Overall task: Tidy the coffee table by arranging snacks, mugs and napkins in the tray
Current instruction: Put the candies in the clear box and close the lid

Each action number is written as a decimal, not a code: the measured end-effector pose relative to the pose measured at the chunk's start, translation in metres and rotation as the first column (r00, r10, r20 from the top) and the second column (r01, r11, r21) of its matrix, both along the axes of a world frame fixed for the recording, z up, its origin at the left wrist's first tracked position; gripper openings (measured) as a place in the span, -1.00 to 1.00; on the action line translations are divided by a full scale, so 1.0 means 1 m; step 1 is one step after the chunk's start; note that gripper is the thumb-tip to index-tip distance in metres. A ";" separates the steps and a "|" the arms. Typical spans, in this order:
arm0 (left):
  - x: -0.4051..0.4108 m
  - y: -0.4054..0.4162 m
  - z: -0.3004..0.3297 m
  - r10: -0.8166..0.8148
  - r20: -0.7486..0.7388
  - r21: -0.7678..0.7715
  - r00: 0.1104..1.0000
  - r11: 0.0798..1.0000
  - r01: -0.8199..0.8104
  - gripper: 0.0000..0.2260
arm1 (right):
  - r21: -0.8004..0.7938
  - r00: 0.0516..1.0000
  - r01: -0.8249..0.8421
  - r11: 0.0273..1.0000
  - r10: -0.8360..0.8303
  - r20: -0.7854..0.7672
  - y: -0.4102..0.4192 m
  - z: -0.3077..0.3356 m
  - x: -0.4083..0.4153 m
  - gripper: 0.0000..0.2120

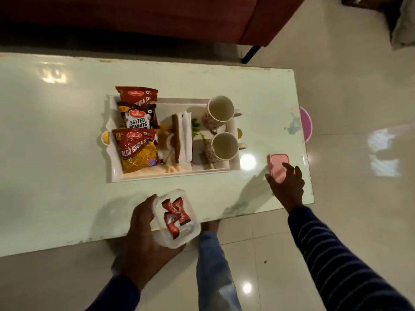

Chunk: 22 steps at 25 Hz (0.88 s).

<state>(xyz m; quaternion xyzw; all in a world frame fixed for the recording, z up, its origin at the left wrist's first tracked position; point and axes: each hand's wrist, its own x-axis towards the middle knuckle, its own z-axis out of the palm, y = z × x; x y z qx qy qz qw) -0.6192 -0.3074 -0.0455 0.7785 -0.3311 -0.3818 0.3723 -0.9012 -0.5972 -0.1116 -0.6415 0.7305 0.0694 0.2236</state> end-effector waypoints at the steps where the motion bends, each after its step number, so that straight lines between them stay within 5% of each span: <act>1: -0.008 -0.010 0.000 -0.016 -0.001 -0.014 1.000 1.000 0.016 0.02 | 0.007 1.000 0.017 1.000 -0.017 0.002 -0.009 -0.006 -0.002 -0.26; 10: -0.052 -0.070 -0.011 -0.128 0.056 -0.014 0.990 0.992 0.129 -0.01 | -0.133 0.982 -0.184 0.974 0.187 0.010 -0.019 -0.022 -0.005 -0.54; 13: -0.065 -0.086 -0.016 -0.166 0.085 0.000 0.982 0.986 0.166 -0.03 | -0.143 0.969 0.131 0.981 -0.097 0.225 -0.026 -0.002 -0.007 -0.45; 16: -0.072 -0.098 -0.013 -0.129 -0.003 0.056 0.992 0.990 0.129 -0.01 | 0.044 0.746 0.401 0.915 -0.354 0.564 -0.019 0.036 0.000 -0.37; 18: -0.080 -0.113 -0.009 -0.118 -0.018 0.056 0.993 0.991 0.119 -0.02 | 0.249 0.552 0.296 0.922 -0.378 0.743 0.003 0.068 0.008 -0.34; 22: -0.098 -0.153 0.000 -0.103 -0.031 -0.021 0.994 0.995 0.102 -0.02 | 0.323 0.498 0.114 0.940 -0.335 0.800 0.044 0.107 0.026 -0.39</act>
